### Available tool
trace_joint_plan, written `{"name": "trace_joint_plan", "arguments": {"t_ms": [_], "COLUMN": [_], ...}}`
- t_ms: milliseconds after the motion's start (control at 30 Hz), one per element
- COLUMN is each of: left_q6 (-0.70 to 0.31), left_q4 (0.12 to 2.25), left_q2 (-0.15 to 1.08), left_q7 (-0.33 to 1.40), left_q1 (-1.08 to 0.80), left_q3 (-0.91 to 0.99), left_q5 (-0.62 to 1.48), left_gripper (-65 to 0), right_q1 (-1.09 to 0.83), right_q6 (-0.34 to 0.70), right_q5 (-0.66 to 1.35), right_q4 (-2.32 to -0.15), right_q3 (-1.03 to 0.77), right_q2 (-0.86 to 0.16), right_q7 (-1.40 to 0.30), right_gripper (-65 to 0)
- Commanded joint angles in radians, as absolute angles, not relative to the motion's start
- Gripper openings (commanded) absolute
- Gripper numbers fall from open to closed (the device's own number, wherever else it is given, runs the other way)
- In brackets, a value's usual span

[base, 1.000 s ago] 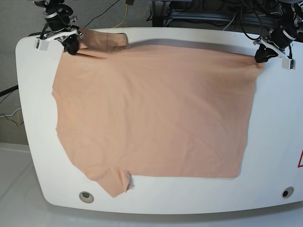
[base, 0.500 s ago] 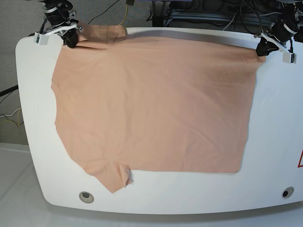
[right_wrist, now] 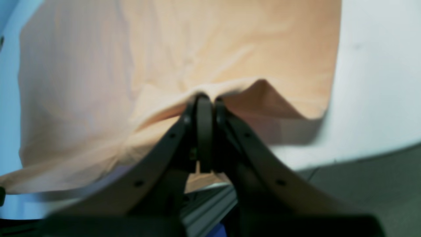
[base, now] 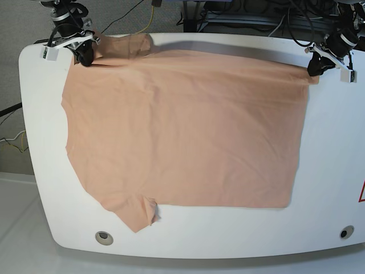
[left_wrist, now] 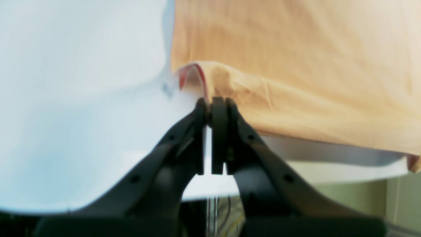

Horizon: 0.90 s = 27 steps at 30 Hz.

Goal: Fold the T-shirt properly
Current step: 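Lift both grippers and drag the shirt's shoulder edge toward the robot, then lower the held shoulder edge onto the shirt body and open both grippers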

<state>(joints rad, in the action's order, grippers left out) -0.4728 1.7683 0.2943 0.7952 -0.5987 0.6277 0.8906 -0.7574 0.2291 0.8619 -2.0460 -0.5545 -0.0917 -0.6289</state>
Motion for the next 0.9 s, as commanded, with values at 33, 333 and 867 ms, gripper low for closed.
{"name": "trace_joint_plan", "arguments": {"t_ms": [33, 333, 867], "left_q6": [-0.478, -0.475, -0.452], "left_q4": [1.781, 1.765, 1.751], "left_q2": [0.312, 0.312, 0.311], "left_q7": [0.772, 0.780, 0.788], "left_q1": [-0.554, -0.466, -0.374], "left_q3": [0.631, 0.624, 0.593], "left_q5": [0.885, 0.856, 0.849], "left_gripper": [-65.0, -65.0, -65.0], "right_q1": [-0.702, -0.609, -0.483], "right_q6": [0.237, 0.240, 0.244], "right_q5": [0.886, 0.890, 0.821], "right_q4": [-2.065, -2.061, -2.055], "right_q3": [-0.559, -0.544, -0.512], "right_q2": [-0.099, -0.105, -0.103], "right_q7": [-0.642, -0.664, -0.665], "right_gripper": [-65.0, -65.0, -65.0]}}
